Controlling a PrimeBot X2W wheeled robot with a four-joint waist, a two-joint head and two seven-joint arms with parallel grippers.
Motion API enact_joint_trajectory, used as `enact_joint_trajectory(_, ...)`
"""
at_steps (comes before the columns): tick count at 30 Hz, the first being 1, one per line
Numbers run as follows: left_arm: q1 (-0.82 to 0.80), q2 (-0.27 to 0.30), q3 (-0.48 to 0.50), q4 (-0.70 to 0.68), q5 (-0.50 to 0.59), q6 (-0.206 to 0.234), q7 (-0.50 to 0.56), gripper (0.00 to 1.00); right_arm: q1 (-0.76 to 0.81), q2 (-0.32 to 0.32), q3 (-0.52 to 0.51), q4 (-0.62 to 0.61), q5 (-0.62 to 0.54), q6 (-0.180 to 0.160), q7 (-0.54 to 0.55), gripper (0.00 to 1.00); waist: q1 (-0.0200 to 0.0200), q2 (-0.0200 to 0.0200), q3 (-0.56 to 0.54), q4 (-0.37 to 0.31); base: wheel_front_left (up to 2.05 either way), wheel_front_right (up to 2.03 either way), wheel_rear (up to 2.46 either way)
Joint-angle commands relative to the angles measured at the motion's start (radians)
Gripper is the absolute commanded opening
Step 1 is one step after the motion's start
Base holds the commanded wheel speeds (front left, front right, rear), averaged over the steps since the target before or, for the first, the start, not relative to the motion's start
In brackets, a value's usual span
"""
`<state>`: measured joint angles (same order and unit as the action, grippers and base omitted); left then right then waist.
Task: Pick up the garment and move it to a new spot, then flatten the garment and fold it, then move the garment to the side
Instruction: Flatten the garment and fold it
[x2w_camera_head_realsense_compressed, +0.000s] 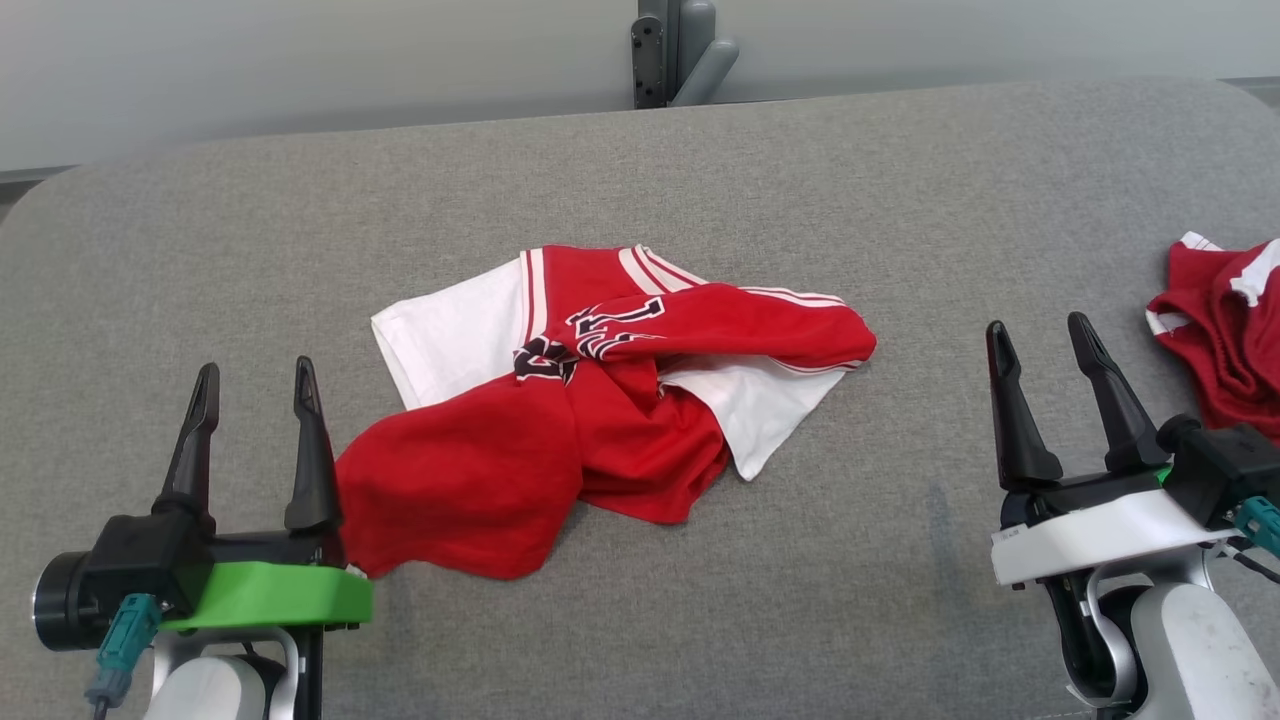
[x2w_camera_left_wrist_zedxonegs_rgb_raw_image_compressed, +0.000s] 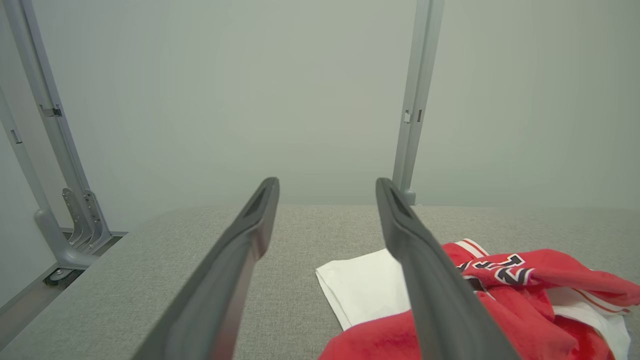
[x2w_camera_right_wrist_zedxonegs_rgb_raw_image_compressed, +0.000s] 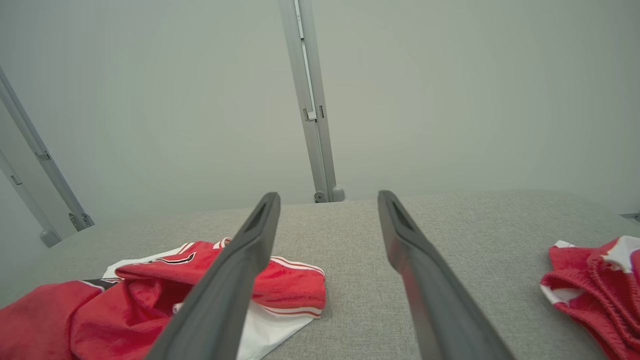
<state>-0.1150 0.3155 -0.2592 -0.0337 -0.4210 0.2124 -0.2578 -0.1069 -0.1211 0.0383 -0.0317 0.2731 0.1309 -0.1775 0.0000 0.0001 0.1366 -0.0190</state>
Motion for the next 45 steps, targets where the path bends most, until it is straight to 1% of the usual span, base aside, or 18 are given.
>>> enact_joint_trajectory(1,0.008,0.006,-0.001,-0.002,0.009,0.004,-0.006,1.0,0.012,-0.004,0.0,0.001,-0.001,0.0,0.003,1.0,0.0,-0.0001,-0.001,0.002,0.0,0.0,0.0)
enact_joint_trajectory(8,0.006,0.016,-0.018,0.007,0.016,-0.003,0.01,1.0,0.018,-0.01,-0.003,-0.006,0.002,0.0,0.009,1.0,0.0,-0.0001,-0.001,0.023,0.0,0.0,0.0)
enact_joint_trajectory(17,0.026,0.007,-0.083,0.073,-0.037,-0.062,0.101,1.0,0.002,-0.018,0.018,-0.012,0.008,0.0,0.024,1.0,0.0,-0.0001,0.038,0.071,0.0,0.0,0.0)
enact_joint_trajectory(20,0.034,-0.001,-0.1,0.117,-0.053,-0.078,0.117,1.0,-0.006,-0.02,0.028,-0.012,0.011,0.0,0.024,1.0,0.0,-0.0001,0.057,0.076,0.0,0.0,0.0)
enact_joint_trajectory(21,0.039,-0.011,-0.109,0.156,-0.063,-0.086,0.118,1.0,-0.011,-0.022,0.035,-0.01,0.013,0.0,0.024,1.0,0.0,-0.0001,0.07,0.077,0.0,0.0,0.0)
enact_joint_trajectory(27,-0.005,-0.035,-0.123,0.299,-0.089,-0.131,0.098,1.0,-0.028,-0.03,0.046,-0.003,0.021,0.0,0.021,1.0,0.0,-0.0001,0.101,0.067,0.0,0.0,0.0)
enact_joint_trajectory(33,-0.036,-0.05,-0.122,0.389,-0.103,-0.15,0.077,1.0,-0.037,-0.033,0.047,0.004,0.026,0.0,0.017,1.0,0.0,-0.0001,0.11,0.058,0.0,0.0,0.0)
enact_joint_trajectory(34,-0.042,-0.053,-0.121,0.401,-0.106,-0.152,0.072,0.76,-0.038,-0.033,0.047,0.006,0.026,0.0,0.018,1.0,0.0,-0.0001,0.11,0.056,0.0,0.0,0.0)
enact_joint_trajectory(36,-0.049,-0.056,-0.12,0.421,-0.11,-0.154,0.067,0.04,-0.038,-0.033,0.045,0.008,0.027,0.0,0.017,1.0,0.0,-0.0001,0.11,0.055,0.0,0.0,0.0)
enact_joint_trajectory(37,-0.05,-0.057,-0.12,0.429,-0.11,-0.153,0.065,0.0,-0.037,-0.033,0.043,0.009,0.027,0.0,0.016,1.0,0.0,-0.0001,0.11,0.055,0.0,0.0,0.0)
enact_joint_trajectory(45,-0.07,-0.051,-0.129,0.472,-0.101,-0.159,0.052,0.0,-0.042,-0.028,0.038,0.016,0.031,0.0,0.016,1.0,0.0,-0.0001,0.109,0.063,0.0,0.0,0.0)
